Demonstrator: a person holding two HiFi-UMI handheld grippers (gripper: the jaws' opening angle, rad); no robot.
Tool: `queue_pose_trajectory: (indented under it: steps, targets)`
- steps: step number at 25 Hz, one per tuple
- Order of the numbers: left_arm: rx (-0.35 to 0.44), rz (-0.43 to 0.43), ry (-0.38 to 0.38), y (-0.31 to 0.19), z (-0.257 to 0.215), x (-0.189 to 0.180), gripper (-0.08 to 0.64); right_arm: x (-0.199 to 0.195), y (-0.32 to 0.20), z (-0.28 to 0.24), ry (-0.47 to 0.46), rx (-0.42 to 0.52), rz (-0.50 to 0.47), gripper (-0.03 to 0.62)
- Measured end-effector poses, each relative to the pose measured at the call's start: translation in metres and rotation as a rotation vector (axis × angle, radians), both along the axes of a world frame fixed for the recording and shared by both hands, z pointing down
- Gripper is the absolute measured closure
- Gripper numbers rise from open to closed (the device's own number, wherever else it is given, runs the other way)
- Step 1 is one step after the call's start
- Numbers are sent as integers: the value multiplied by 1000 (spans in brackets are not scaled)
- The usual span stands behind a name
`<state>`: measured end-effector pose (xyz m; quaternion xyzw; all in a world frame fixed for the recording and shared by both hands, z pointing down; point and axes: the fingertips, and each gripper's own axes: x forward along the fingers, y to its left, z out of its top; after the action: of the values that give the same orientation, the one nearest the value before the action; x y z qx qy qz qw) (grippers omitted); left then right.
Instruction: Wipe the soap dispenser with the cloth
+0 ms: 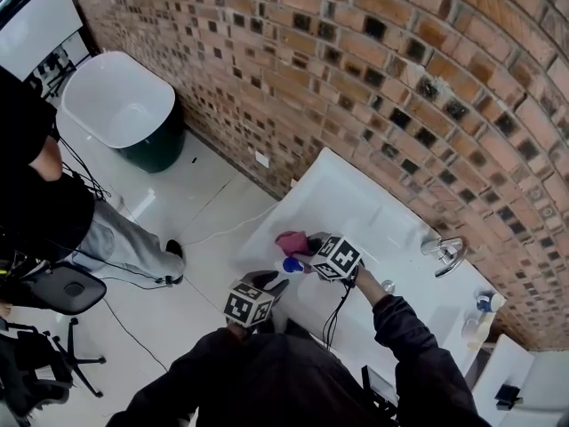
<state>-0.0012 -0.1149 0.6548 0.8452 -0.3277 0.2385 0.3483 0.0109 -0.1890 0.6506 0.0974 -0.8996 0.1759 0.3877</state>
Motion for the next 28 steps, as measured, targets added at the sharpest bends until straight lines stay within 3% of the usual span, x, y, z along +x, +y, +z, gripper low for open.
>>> queue_pose_trajectory:
  steps: [5,9,12,16,21,24,28]
  targets:
    - [-17,10,40,-10,-1,-4,410,20,15,4,27,-25,174,522]
    - [-18,60,48,-13,-1,-7,419,27,24,1,-65,-114,348,522]
    - [-19,84,55,-15,0,-11,426,27,30,1,-116,-153,398,522]
    - [22,97,75,-11,-13,-12,425,36,26,-7,-125,-165,400,520]
    - [203,148,67,-2,-45,-2,423,35,13,-56,-276,-270,336,520]
    - [213,151,28,0,-40,5,410,32,10,-51,-245,-285,293,520]
    - [192,144,19,-1,-34,11,410,22,19,-24,-231,-404,278,520]
